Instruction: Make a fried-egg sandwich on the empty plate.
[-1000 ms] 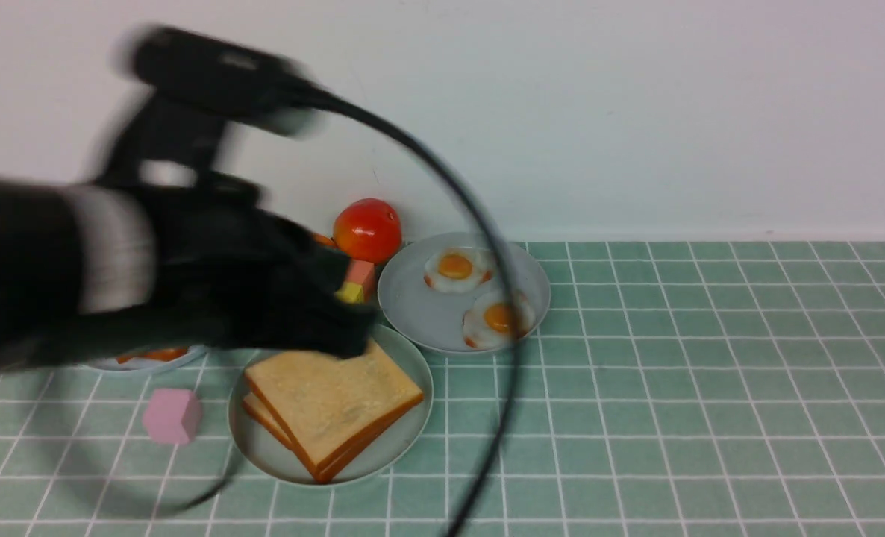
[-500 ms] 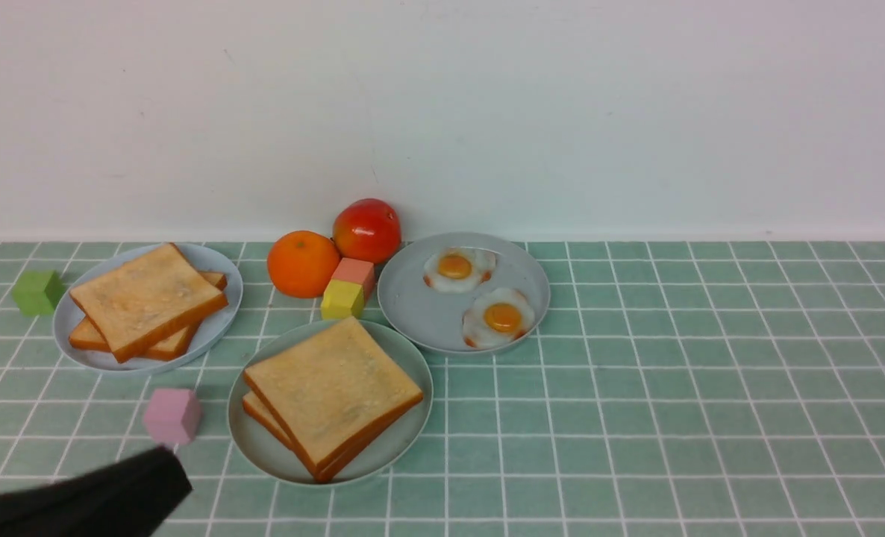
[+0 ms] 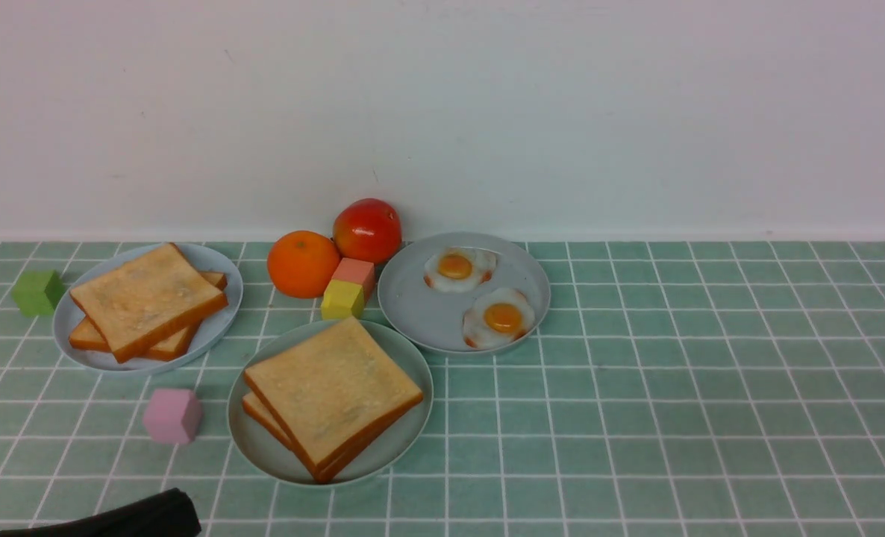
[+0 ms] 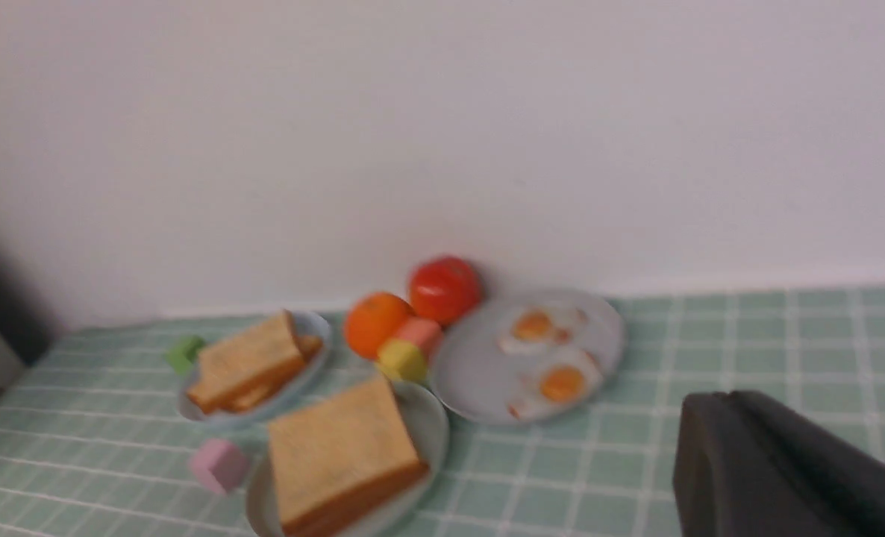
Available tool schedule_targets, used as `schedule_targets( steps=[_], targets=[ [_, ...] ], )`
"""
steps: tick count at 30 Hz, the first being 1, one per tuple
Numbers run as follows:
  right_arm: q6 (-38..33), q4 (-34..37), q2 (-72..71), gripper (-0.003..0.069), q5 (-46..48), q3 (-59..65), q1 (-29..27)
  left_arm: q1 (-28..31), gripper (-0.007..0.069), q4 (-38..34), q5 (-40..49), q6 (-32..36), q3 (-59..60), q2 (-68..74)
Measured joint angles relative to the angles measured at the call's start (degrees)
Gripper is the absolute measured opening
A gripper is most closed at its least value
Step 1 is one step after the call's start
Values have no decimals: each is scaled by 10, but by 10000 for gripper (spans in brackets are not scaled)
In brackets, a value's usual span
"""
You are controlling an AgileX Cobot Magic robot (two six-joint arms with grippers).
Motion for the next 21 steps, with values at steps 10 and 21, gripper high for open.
schedule_targets(
  steps=[10, 21],
  targets=[
    [-43, -74, -7, 14, -116, 150, -34, 0, -13, 0, 8, 0, 0, 0],
    [6, -116, -94, -14, -190, 234, -253, 0, -13, 0, 10, 0, 1, 4]
  ],
)
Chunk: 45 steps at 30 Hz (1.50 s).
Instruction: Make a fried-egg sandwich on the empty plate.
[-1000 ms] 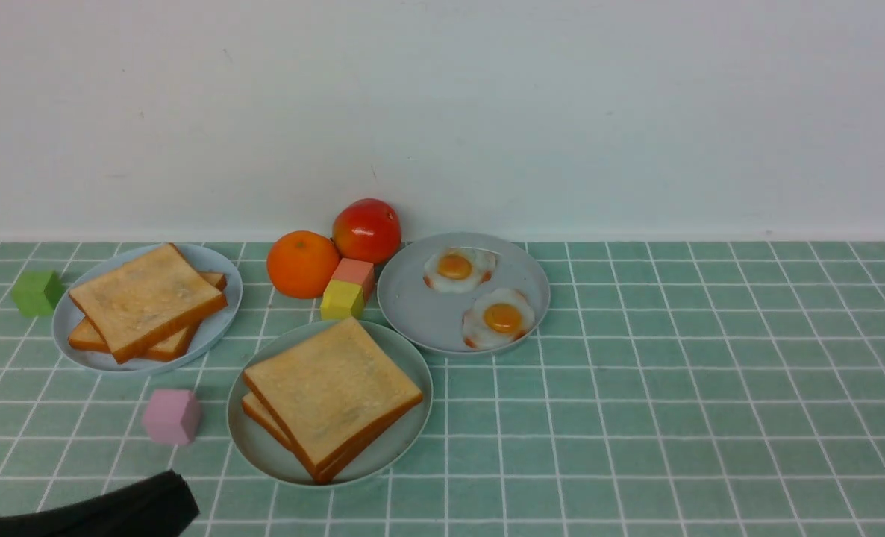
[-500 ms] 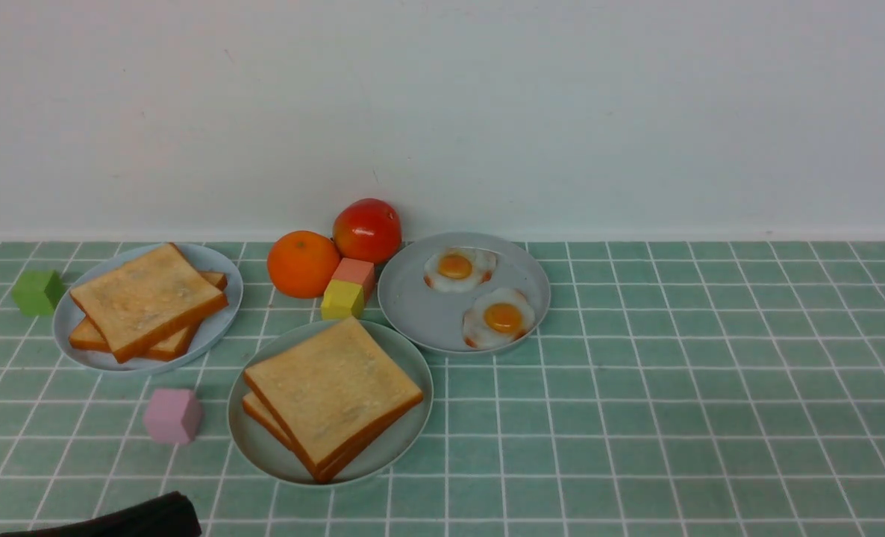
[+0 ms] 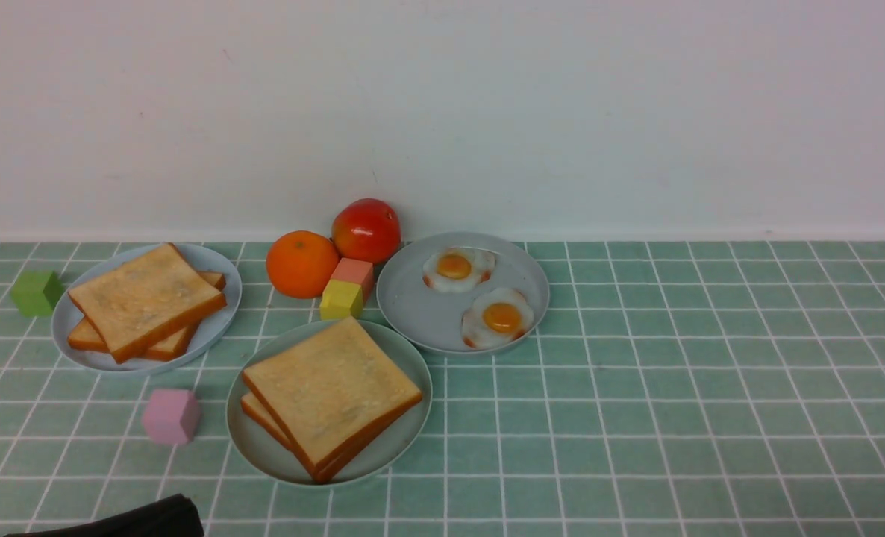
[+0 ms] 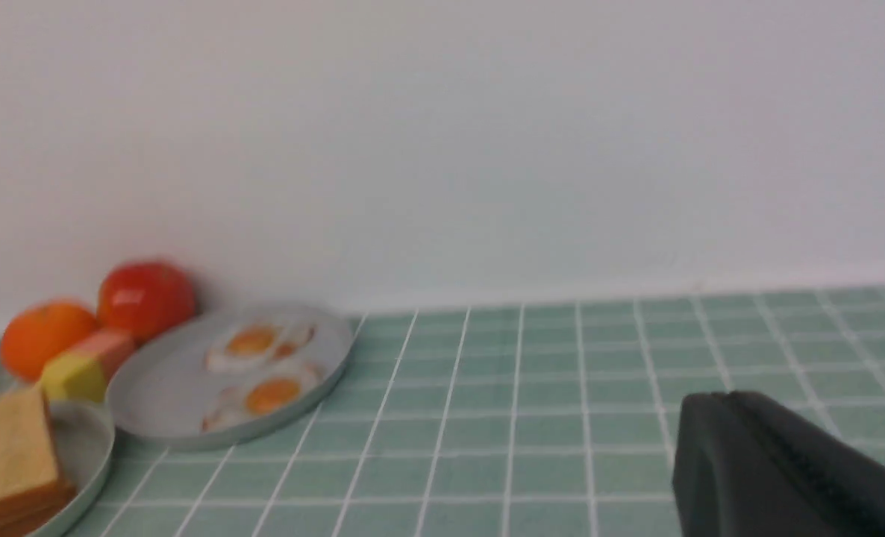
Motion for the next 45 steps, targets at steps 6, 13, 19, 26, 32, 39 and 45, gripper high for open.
schedule_targets(
  steps=[6, 13, 19, 26, 32, 39, 45],
  targets=[
    [23, -24, -3, -14, 1, 0, -2, 0, -10, 0, 1, 0, 0, 2],
    [-17, 15, -3, -14, -7, 0, -2, 0, -4, 0, 1, 0, 0, 6],
    [-305, 248, -4, -14, 72, 0, -2, 0, -3, 0, 3, 0, 0, 6],
    [-375, 304, -4, -13, 197, -2, -2, 0, -3, 0, 12, 0, 0, 6],
    [-369, 304, -4, -9, 205, -4, -2, 0, -3, 0, 14, 0, 0, 6],
    [-369, 304, -4, -10, 208, -4, -2, 0, 4, 0, 14, 0, 0, 6],
    [-369, 304, -4, -6, 209, -4, -2, 0, 9, 0, 14, 0, 0, 6]
  ],
)
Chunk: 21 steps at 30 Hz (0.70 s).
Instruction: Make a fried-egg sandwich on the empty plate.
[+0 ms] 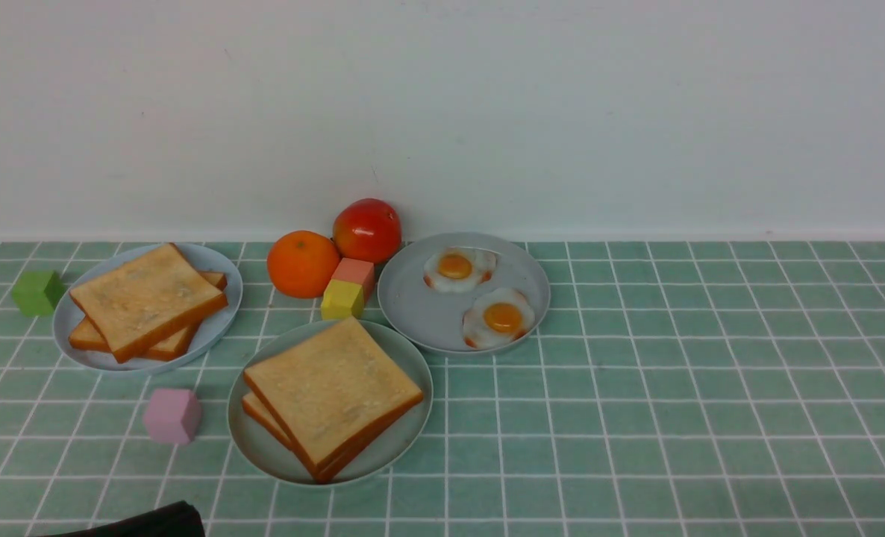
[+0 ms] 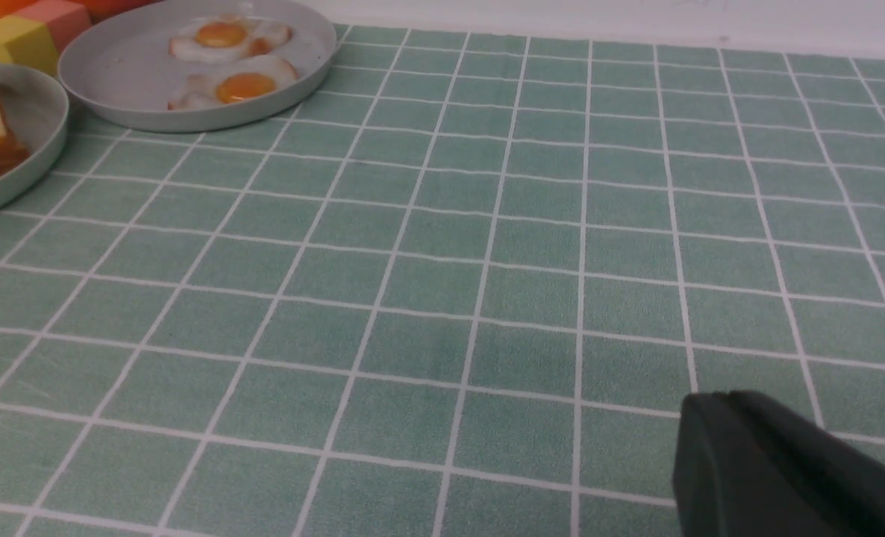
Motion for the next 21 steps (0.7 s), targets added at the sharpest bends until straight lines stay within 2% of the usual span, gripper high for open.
schedule_targets(
  steps=[7, 12, 14, 21],
  targets=[
    [0, 0, 0, -5, 0, 0, 0, 0, 17, -4, -18, 1, 0, 0],
    [0, 0, 0, 0, 0, 0, 0, 19, 20, -68, -92, 5, 2, -23],
    [0, 0, 0, 1, 1, 0, 0, 48, 20, -82, -104, 12, 8, -41],
    [0, 0, 0, 5, 1, 0, 0, 286, 0, -114, -27, 24, 66, -145]
  ],
)
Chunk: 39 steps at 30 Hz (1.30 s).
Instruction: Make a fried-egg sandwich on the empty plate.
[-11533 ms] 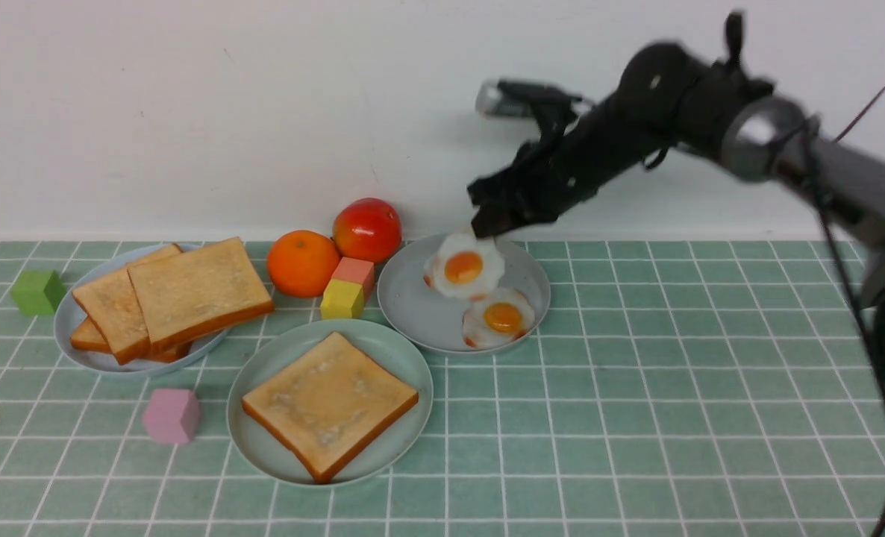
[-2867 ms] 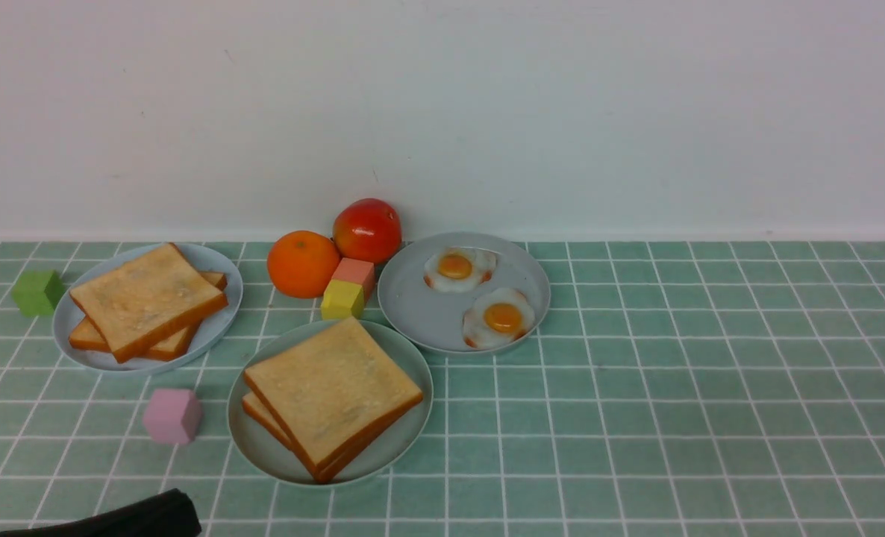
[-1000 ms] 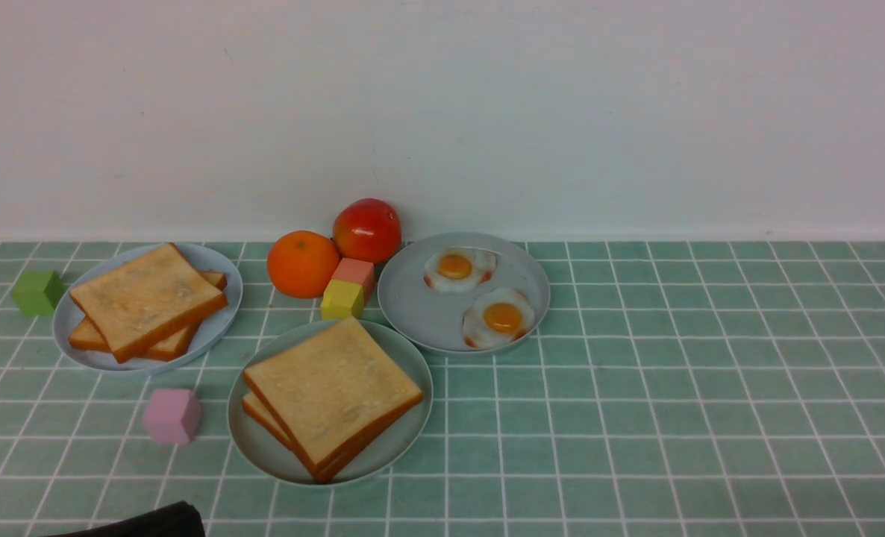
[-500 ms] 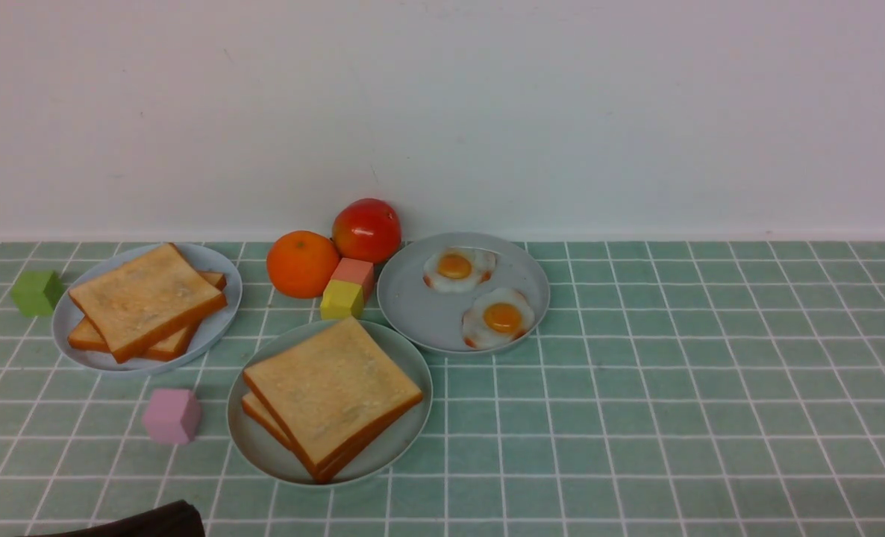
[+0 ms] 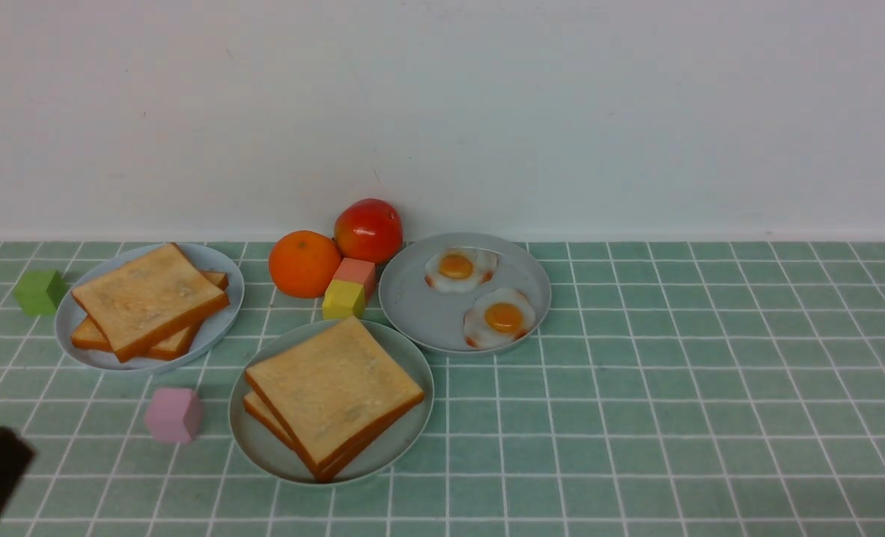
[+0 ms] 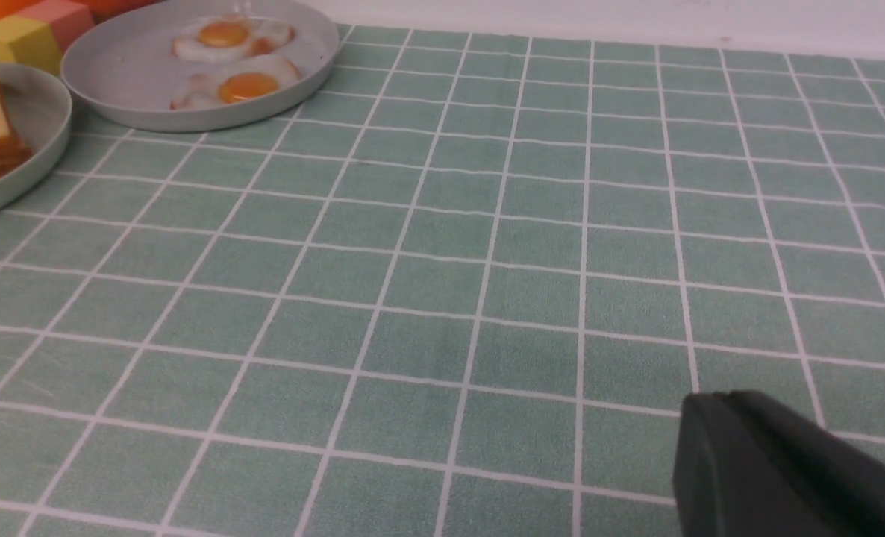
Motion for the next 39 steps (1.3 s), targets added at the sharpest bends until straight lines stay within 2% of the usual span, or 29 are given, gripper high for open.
schedule_targets(
  steps=[3, 4, 5, 6, 7, 10, 39],
  targets=[
    [0, 0, 0, 5, 0, 0, 0, 79, -13, -8, 55, 4, 29, -42],
    [0, 0, 0, 5, 0, 0, 0, 84, -13, -11, 60, 4, 31, -44],
    [0, 0, 0, 5, 0, 0, 0, 118, -13, -13, 106, 7, 37, -57],
    [0, 0, 0, 5, 0, 0, 0, 121, -13, -13, 113, 7, 38, -57],
    [0, 0, 0, 5, 0, 0, 0, 147, -13, -13, 176, 8, 39, -61],
    [0, 0, 0, 8, 0, 0, 0, 169, -13, -12, 254, 8, 43, -61],
    [0, 0, 0, 32, 0, 0, 0, 169, -13, -11, 256, 8, 43, -61]
  ],
)
